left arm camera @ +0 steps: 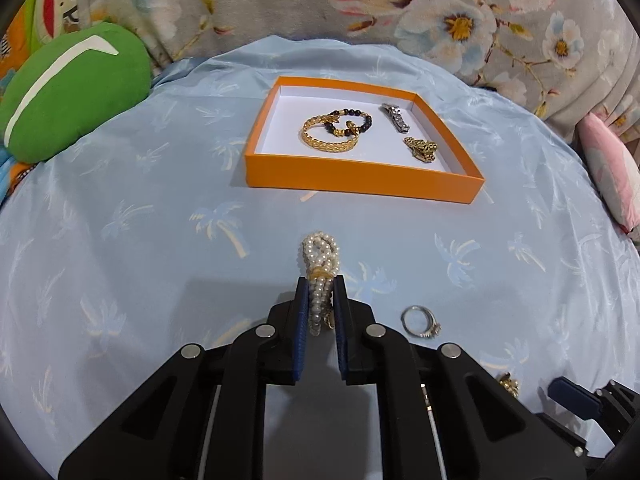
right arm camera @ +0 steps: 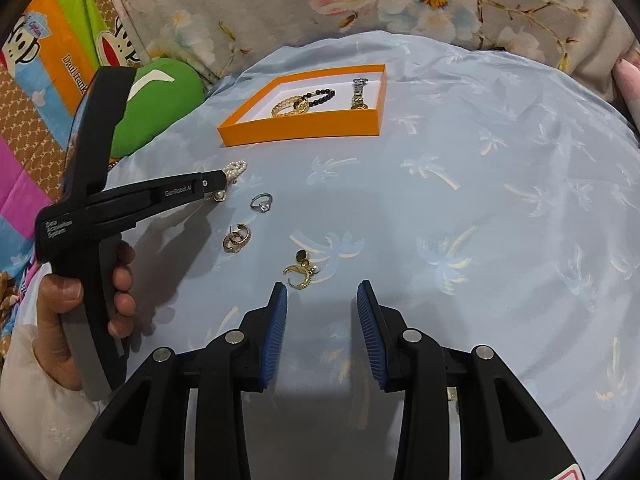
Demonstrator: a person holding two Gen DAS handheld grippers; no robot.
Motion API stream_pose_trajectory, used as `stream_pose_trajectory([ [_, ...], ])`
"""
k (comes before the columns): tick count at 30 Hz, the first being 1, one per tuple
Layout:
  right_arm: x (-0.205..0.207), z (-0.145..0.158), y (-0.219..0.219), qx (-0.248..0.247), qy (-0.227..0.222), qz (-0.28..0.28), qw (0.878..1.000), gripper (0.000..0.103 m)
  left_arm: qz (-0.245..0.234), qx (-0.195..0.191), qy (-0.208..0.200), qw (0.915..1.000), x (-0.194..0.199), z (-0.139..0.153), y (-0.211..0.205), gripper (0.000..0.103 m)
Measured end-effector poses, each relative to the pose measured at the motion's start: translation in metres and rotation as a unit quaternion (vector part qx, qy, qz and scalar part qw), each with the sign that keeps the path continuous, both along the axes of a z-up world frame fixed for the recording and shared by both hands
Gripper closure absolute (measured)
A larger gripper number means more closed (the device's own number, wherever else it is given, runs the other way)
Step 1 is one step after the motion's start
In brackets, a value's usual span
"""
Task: Organize jewelry
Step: 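Grasp the pearl brooch with the left tool while the right tool approaches a gold earring, then grasp the gold earring with the right tool while the left tool holds the brooch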
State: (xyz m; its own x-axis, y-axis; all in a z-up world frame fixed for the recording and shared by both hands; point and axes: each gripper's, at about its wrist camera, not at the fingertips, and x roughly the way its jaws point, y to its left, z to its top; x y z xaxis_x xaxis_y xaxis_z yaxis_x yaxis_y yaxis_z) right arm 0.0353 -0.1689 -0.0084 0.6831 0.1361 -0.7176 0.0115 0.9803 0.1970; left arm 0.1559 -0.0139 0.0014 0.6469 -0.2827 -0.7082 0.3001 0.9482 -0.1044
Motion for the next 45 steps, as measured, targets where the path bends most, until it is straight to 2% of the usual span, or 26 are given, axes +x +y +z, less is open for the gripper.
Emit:
stream_pose_trajectory([
  [10,0.015,-0.004,0.009,0.0,0.007,0.007,1.0,0.066,0.023,-0.028,0.004,0.9993,-0.033,0.0,0.028,0.092],
  [17,0.022,-0.004,0.013,-0.009,0.011,0.006,1.0,0.067,0.02,-0.03,0.004,0.9993,-0.049,-0.001,0.032,0.092],
  [20,0.023,-0.005,0.015,-0.022,0.012,0.0,1.0,0.071,0.017,-0.025,0.003,0.9995,-0.052,-0.001,0.03,0.092],
  [22,0.023,-0.005,0.014,-0.023,0.013,-0.006,1.0,0.083,0.015,-0.025,0.003,0.9996,-0.053,-0.001,0.03,0.092],
  [24,0.023,-0.006,0.011,-0.019,0.015,-0.01,1.0,0.091,0.016,-0.026,0.004,0.9995,-0.053,-0.001,0.03,0.092],
  [30,0.022,-0.006,0.011,-0.024,0.014,-0.012,1.0,0.092,0.016,-0.027,0.006,0.9995,-0.054,-0.002,0.029,0.092],
  [33,0.019,-0.004,0.008,-0.02,0.008,-0.017,1.0,0.099,0.015,-0.029,0.005,0.9995,-0.054,-0.002,0.028,0.092],
  [45,0.013,0.014,0.003,-0.017,-0.012,-0.026,0.999,0.1,0.013,-0.034,0.003,0.9993,-0.058,0.002,0.029,0.092],
])
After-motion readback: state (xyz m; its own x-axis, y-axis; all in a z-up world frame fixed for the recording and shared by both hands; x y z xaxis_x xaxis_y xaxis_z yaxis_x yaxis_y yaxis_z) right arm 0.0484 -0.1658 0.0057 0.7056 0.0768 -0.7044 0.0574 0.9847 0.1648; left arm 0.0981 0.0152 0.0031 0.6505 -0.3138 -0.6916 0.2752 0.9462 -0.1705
